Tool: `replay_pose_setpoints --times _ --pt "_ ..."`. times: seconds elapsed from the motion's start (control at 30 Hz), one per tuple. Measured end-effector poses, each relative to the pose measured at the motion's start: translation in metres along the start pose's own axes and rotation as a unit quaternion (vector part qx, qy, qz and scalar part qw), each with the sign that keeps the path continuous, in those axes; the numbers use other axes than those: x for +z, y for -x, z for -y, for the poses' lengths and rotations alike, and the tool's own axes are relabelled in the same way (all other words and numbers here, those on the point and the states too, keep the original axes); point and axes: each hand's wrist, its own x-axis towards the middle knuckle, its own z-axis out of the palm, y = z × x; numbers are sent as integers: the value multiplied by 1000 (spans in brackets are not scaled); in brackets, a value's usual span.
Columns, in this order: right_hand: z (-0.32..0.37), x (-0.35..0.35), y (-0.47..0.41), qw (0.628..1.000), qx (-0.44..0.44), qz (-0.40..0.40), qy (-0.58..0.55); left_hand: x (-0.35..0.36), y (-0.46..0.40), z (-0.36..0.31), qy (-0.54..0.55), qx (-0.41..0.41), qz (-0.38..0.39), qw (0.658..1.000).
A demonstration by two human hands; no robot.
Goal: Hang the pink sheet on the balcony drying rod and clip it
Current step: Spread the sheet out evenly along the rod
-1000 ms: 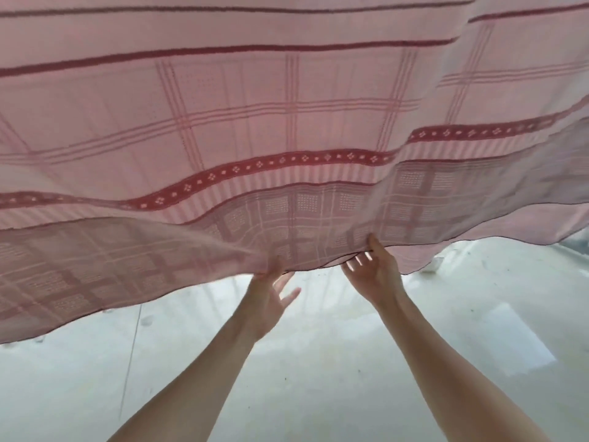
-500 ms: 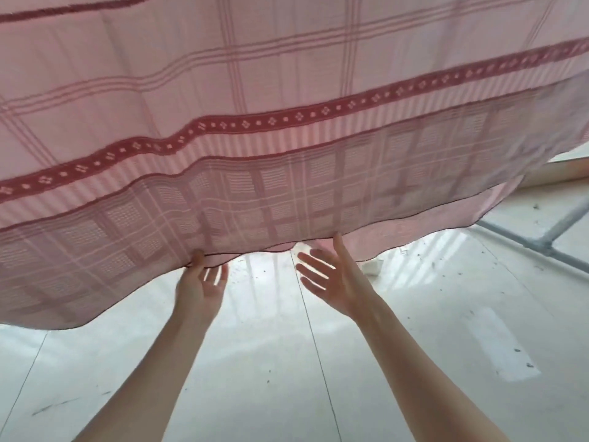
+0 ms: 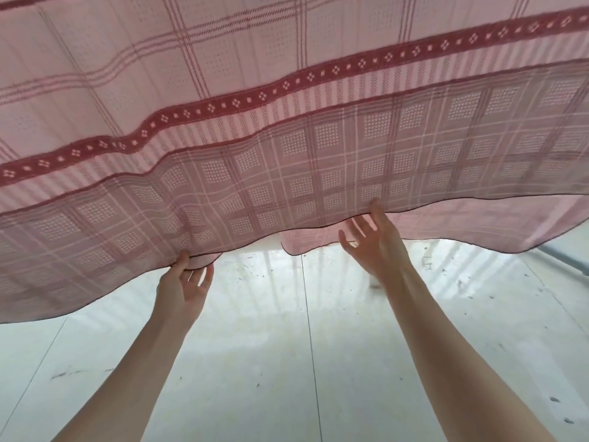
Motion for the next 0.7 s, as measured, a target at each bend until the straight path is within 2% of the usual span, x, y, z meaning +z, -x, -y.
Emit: replay_pose_setpoints --times 0.1,0.23,0.43,0.57,0.7 --pt "1 0 -12 999 -21 5 35 -4 -2 -5 -14 13 6 1000" --pt "-6 -18 -22 997 -40 -27 54 -1 -8 -5 -15 15 -2 1000" --pt "-22 -36 -35 995 -51 -84 30 7 -17 0 -15 13 15 1000" --pt "-30 -34 -35 997 -43 -66 0 6 -20 -4 -34 21 12 999" --pt "-40 -31 -34 995 -24 -86 -40 7 -18 -9 -26 22 7 999"
